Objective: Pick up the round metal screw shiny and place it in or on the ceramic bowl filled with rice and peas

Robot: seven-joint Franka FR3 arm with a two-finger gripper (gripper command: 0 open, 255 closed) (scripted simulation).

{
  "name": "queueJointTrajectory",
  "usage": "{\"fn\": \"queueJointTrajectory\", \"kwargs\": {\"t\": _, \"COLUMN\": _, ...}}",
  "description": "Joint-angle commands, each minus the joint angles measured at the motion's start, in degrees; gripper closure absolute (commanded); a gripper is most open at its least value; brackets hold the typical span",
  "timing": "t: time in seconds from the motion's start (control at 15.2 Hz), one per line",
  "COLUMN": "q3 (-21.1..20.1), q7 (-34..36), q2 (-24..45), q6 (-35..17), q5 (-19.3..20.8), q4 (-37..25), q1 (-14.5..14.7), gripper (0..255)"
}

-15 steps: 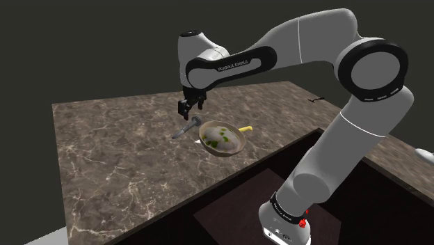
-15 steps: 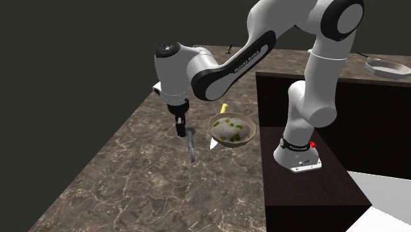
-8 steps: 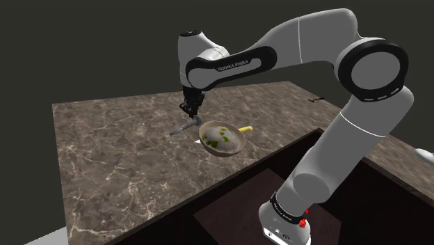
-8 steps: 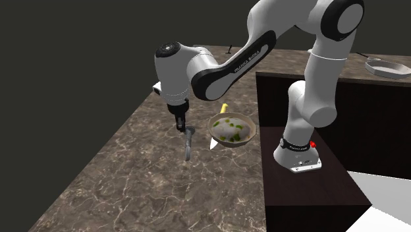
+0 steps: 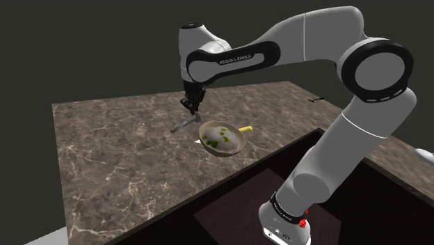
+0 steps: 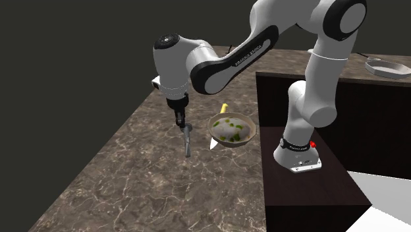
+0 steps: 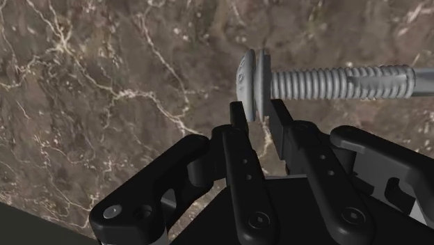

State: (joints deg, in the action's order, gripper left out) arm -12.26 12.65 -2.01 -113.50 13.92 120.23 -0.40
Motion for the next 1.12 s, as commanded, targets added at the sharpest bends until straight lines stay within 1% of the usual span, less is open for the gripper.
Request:
{"fn": "queueJointTrajectory", "kwargs": {"t": 0.0, "q3": 0.0, "q7": -0.4, "q2": -0.5, "q6": 1.4, "q5": -0.3, "q4": -0.9, "q1": 0.0, "gripper": 255}}
{"fn": "queueJointTrajectory", "kwargs": {"t": 0.46, "q3": 0.0, "q7": -1.7, "q2": -1.9, "q6": 6.4, "q5": -1.0, "q4": -4.7, "q1": 0.1, "gripper": 255}}
{"fn": "queueJointTrajectory", "kwargs": {"t": 0.53, "q3": 0.0, "q7": -1.6, "q2": -1.8, "q6": 5.8, "q5": -0.9, "q4": -4.2, "q1": 0.1, "gripper": 255}}
{"fn": "queueJointTrajectory", "kwargs": {"t": 0.59, "q3": 0.0, "q7": -1.6, "q2": -1.8, "q6": 5.8, "q5": -0.9, "q4": -4.2, "q1": 0.1, "gripper": 0}}
{"fn": "queueJointTrajectory", "kwargs": {"t": 0.73, "q3": 0.6, "q7": -24.9, "q2": -0.5, "q6": 1.5, "q5": -4.2, "q4": -3.4, "q1": 0.9, "gripper": 0}}
{"fn": "queueJointTrajectory", "kwargs": {"t": 0.86, "q3": 1.0, "q7": -48.5, "q2": 0.6, "q6": -0.9, "q5": -8.3, "q4": -2.7, "q1": 1.9, "gripper": 0}}
{"fn": "queueJointTrajectory", "kwargs": {"t": 1.06, "q3": 0.9, "q7": -83.9, "q2": 1.5, "q6": -0.7, "q5": -14.5, "q4": -1.6, "q1": 3.0, "gripper": 0}}
